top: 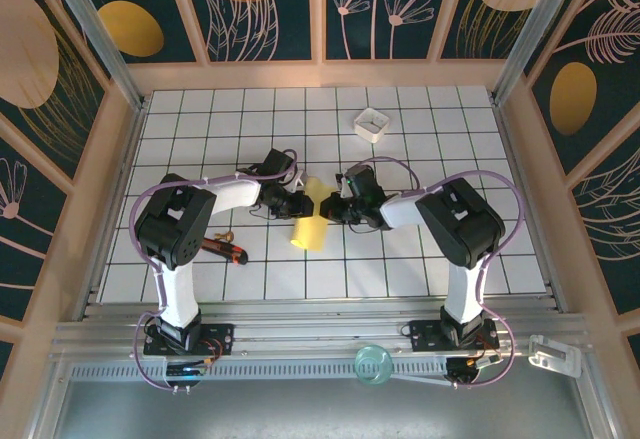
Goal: Fold a paper plane with a square sheet of paper (pick it up from the middle)
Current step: Hold the square sheet of paper at the center of the table, then first fold the square sheet of paper in half at the center of the table.
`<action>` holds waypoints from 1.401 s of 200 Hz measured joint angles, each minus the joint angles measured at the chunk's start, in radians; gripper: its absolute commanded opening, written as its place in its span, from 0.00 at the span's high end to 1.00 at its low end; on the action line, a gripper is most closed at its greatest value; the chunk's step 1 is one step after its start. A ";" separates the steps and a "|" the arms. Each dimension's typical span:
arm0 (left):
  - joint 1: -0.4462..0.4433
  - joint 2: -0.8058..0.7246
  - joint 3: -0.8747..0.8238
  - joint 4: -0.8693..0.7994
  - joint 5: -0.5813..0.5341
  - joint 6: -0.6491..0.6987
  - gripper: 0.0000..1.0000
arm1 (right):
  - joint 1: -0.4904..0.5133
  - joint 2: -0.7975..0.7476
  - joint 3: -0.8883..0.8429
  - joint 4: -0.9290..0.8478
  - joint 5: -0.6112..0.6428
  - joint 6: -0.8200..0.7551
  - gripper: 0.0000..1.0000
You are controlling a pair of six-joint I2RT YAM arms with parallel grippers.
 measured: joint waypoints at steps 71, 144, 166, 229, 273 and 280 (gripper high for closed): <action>-0.005 -0.010 0.000 0.001 -0.003 -0.007 0.62 | 0.008 0.000 0.017 -0.047 0.033 0.003 1.00; -0.019 -0.057 0.000 -0.027 -0.141 -0.025 0.45 | 0.010 0.000 0.017 -0.052 0.037 0.003 1.00; -0.005 -0.091 0.000 -0.068 -0.238 -0.035 0.47 | 0.010 0.000 0.017 -0.052 0.037 0.004 1.00; -0.028 -0.153 -0.004 -0.041 -0.157 -0.092 0.74 | 0.010 0.000 0.017 -0.051 0.037 0.004 1.00; -0.046 -0.097 -0.004 -0.005 -0.111 -0.102 0.81 | 0.010 0.000 0.016 -0.050 0.037 0.005 1.00; -0.046 -0.081 -0.004 -0.005 -0.119 -0.101 0.82 | 0.010 0.000 0.016 -0.050 0.037 0.005 1.00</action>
